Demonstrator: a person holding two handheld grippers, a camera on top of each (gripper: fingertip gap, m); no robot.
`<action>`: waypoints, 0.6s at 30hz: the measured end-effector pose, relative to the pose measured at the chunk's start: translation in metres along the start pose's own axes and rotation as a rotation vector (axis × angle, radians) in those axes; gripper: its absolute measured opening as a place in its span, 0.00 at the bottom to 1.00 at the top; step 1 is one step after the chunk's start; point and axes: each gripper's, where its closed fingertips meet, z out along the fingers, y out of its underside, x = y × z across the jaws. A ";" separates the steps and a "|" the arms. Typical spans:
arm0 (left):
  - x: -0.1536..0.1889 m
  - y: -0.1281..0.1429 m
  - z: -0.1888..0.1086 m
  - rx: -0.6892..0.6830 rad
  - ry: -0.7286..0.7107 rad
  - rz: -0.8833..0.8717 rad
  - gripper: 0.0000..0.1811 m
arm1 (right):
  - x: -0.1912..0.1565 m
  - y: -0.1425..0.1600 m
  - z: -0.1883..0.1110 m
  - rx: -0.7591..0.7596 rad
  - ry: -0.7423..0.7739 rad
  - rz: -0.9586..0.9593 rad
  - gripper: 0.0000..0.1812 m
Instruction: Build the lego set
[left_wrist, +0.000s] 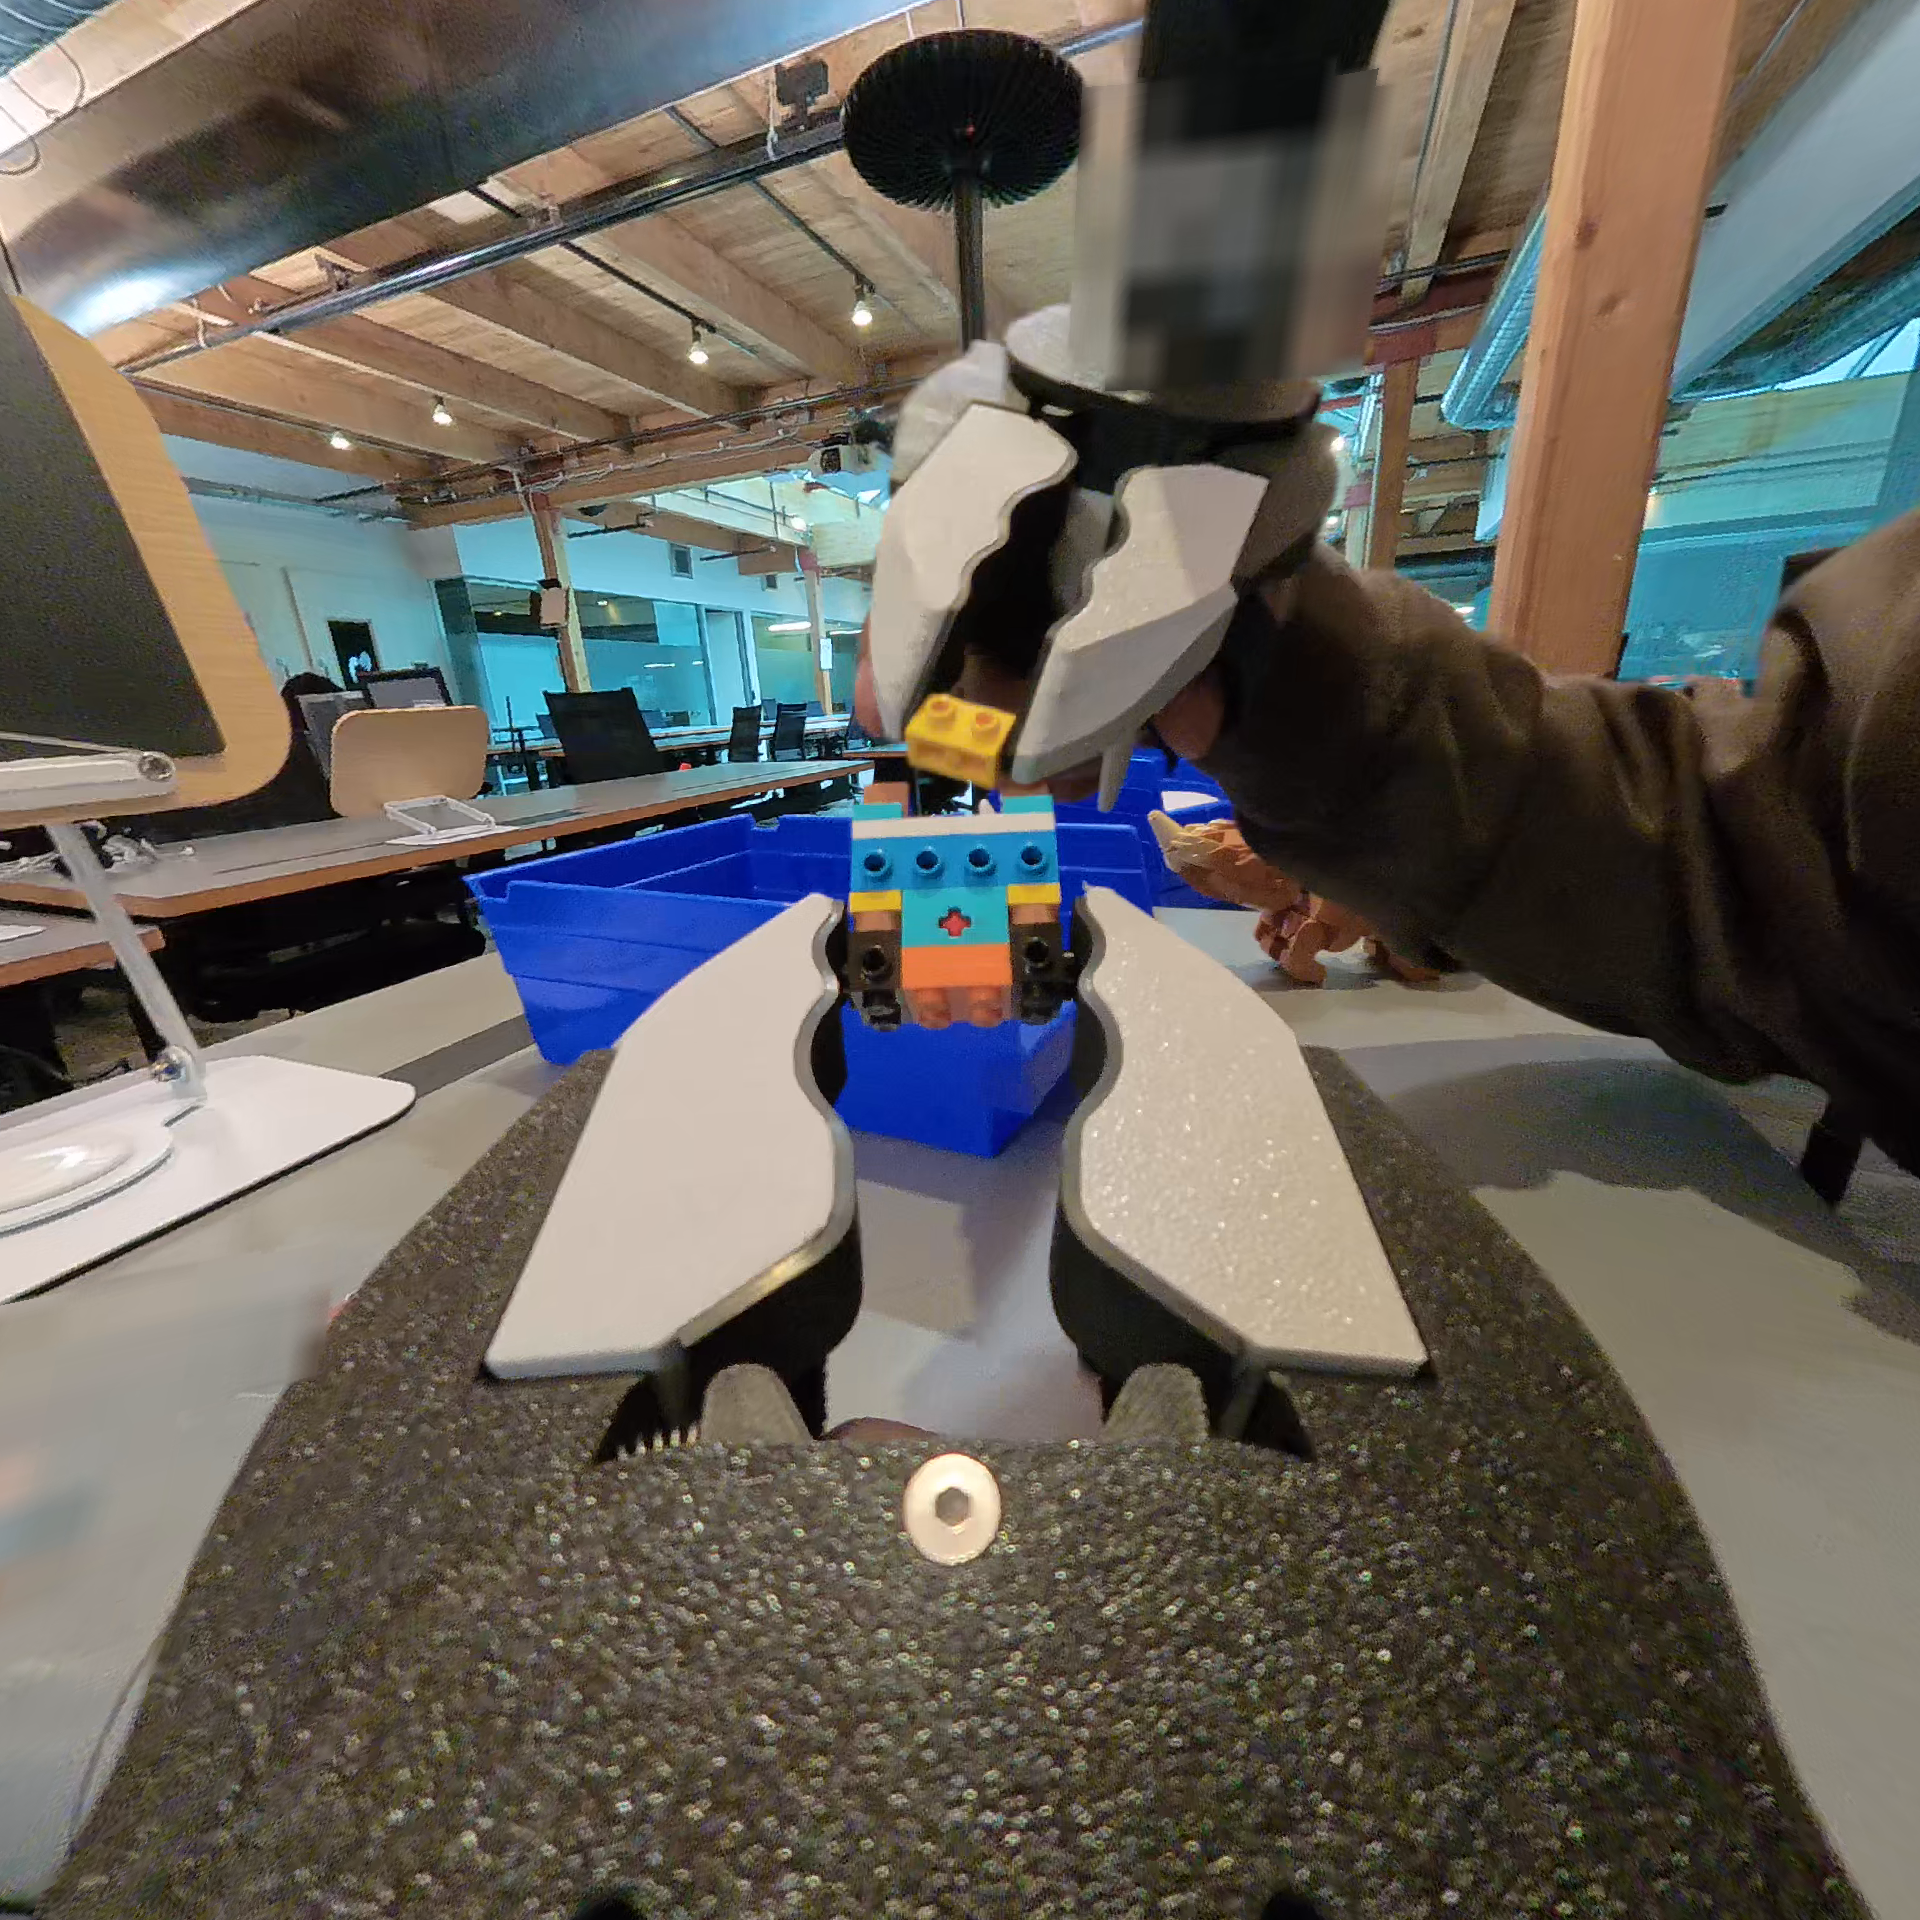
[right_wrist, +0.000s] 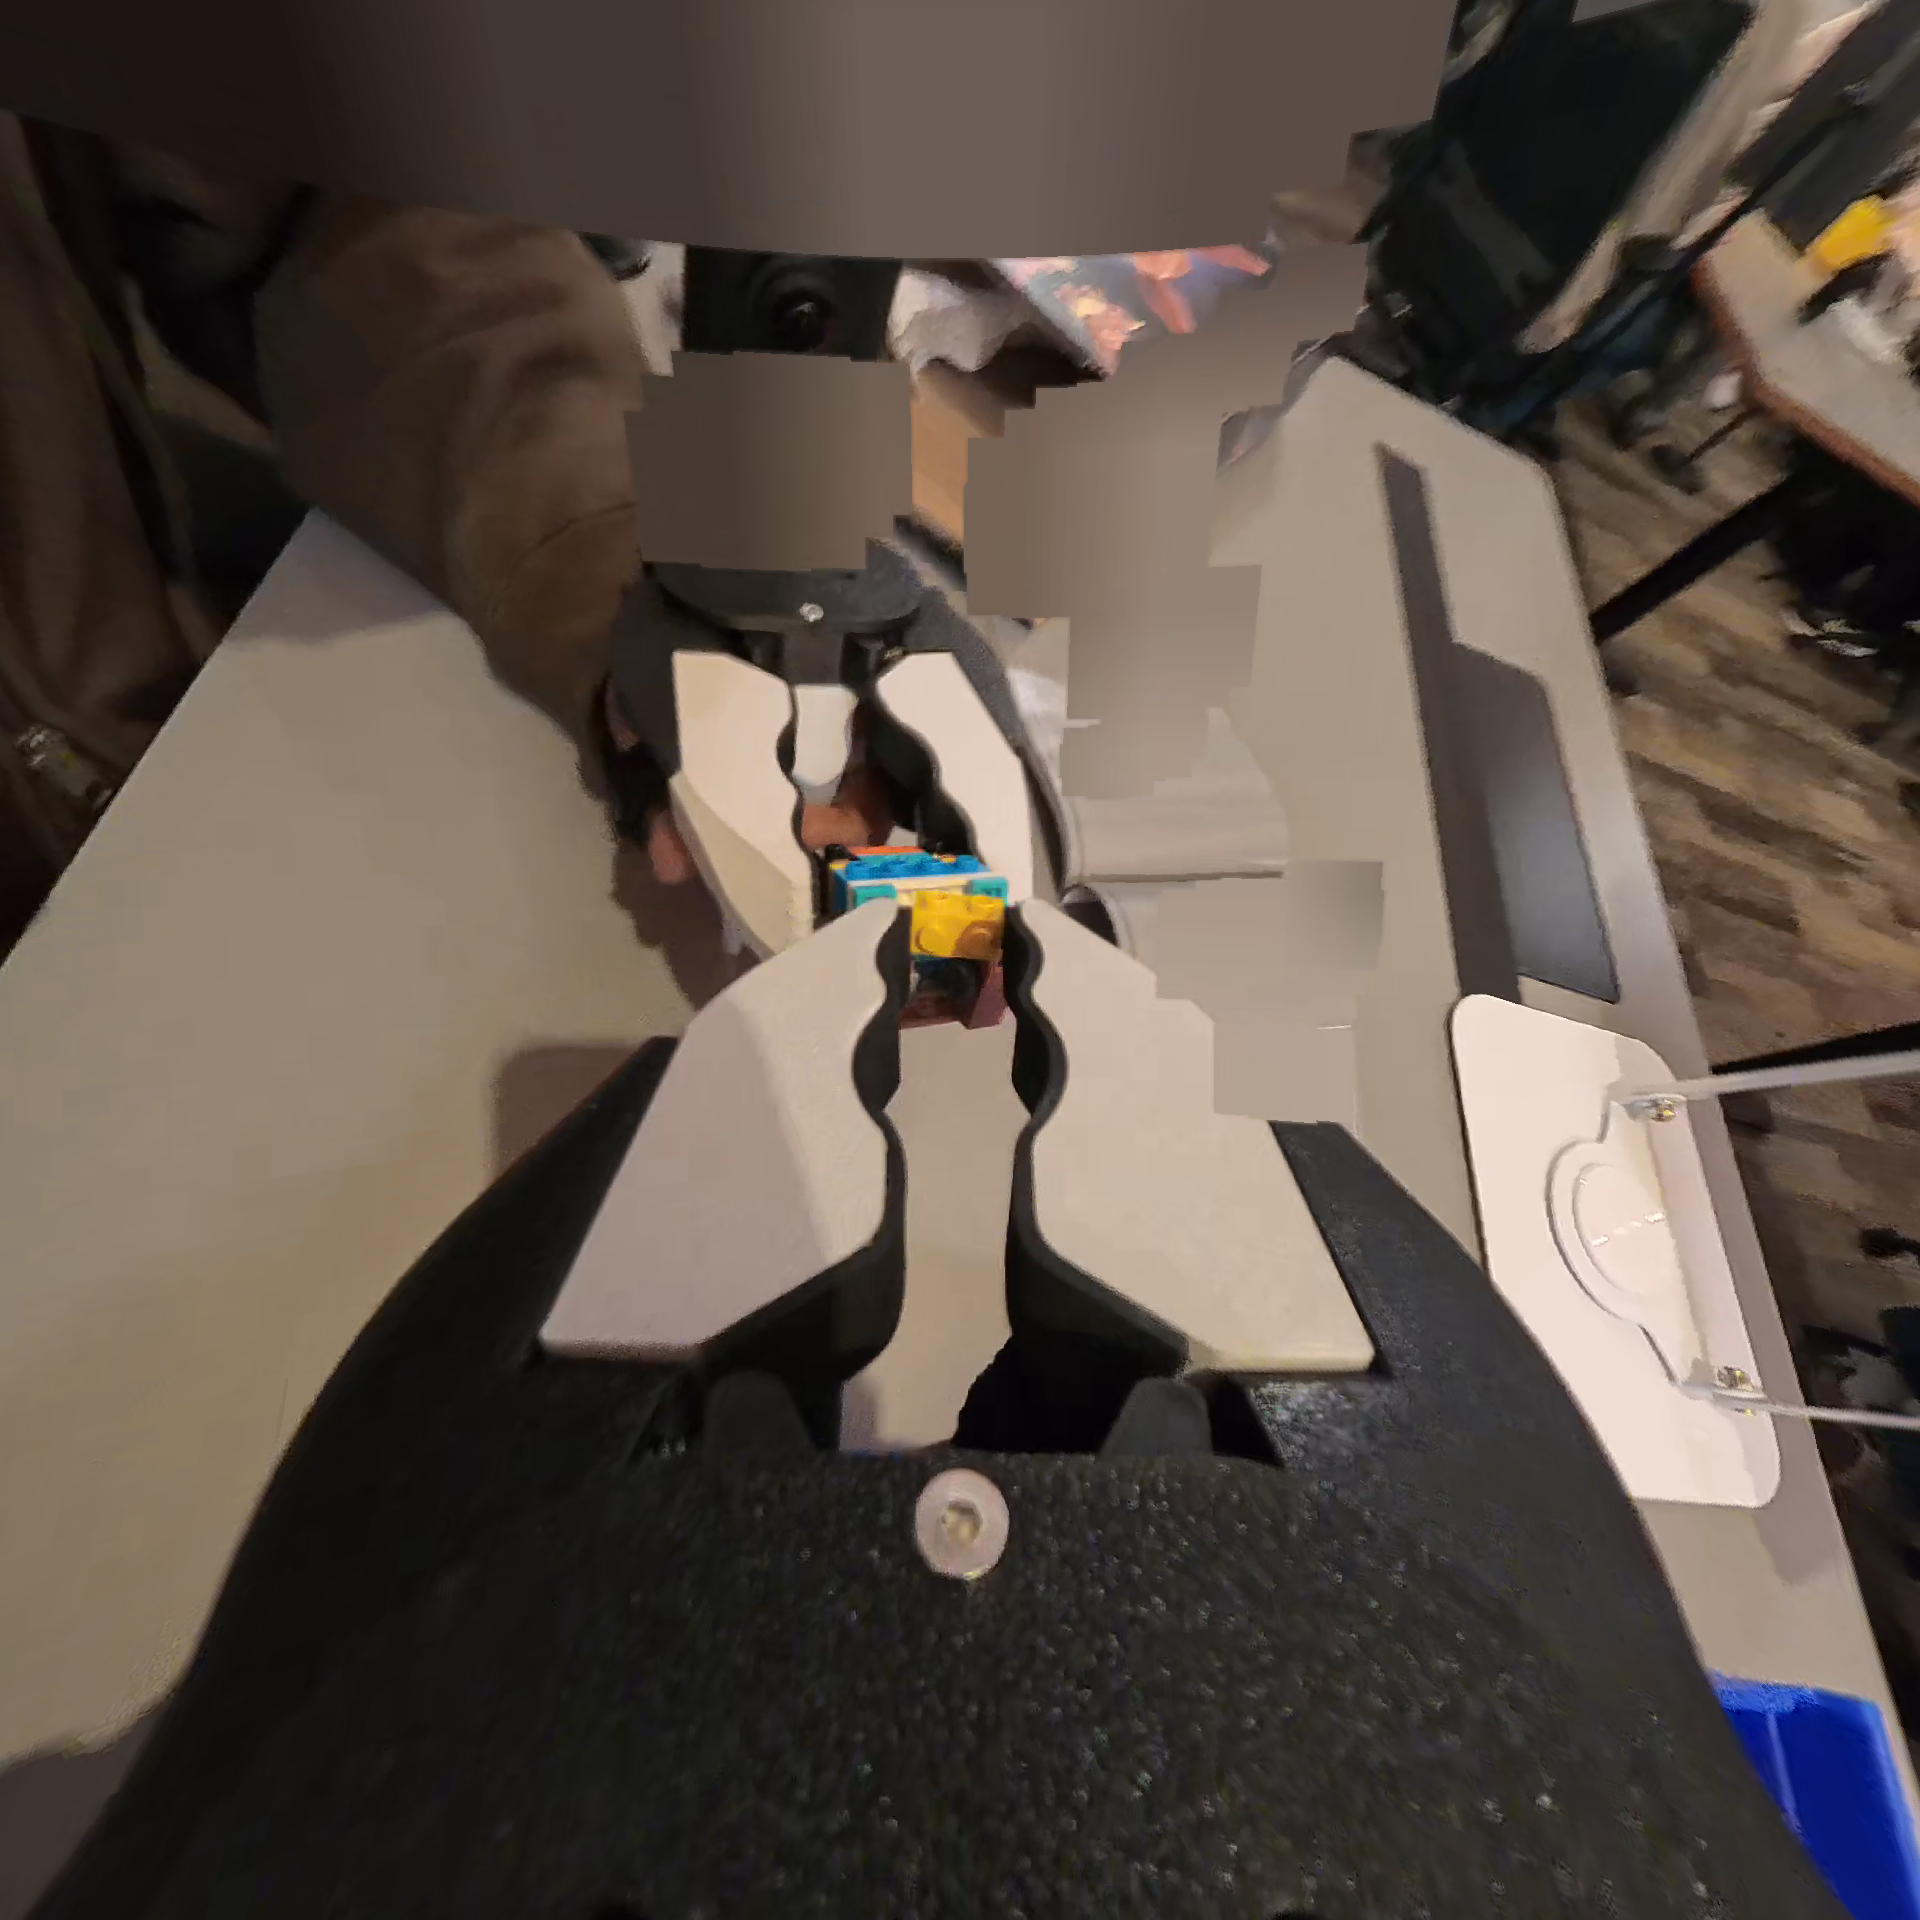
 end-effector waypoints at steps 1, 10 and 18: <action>-0.003 0.001 0.000 -0.007 -0.008 -0.003 0.22 | 0.003 -0.001 -0.001 0.039 0.044 0.021 0.09; -0.014 0.010 0.000 -0.052 -0.049 -0.002 0.22 | 0.021 0.017 -0.012 0.311 0.317 0.187 0.09; -0.026 0.016 -0.001 -0.086 -0.092 -0.015 0.22 | 0.021 0.029 -0.007 0.302 0.305 0.221 0.09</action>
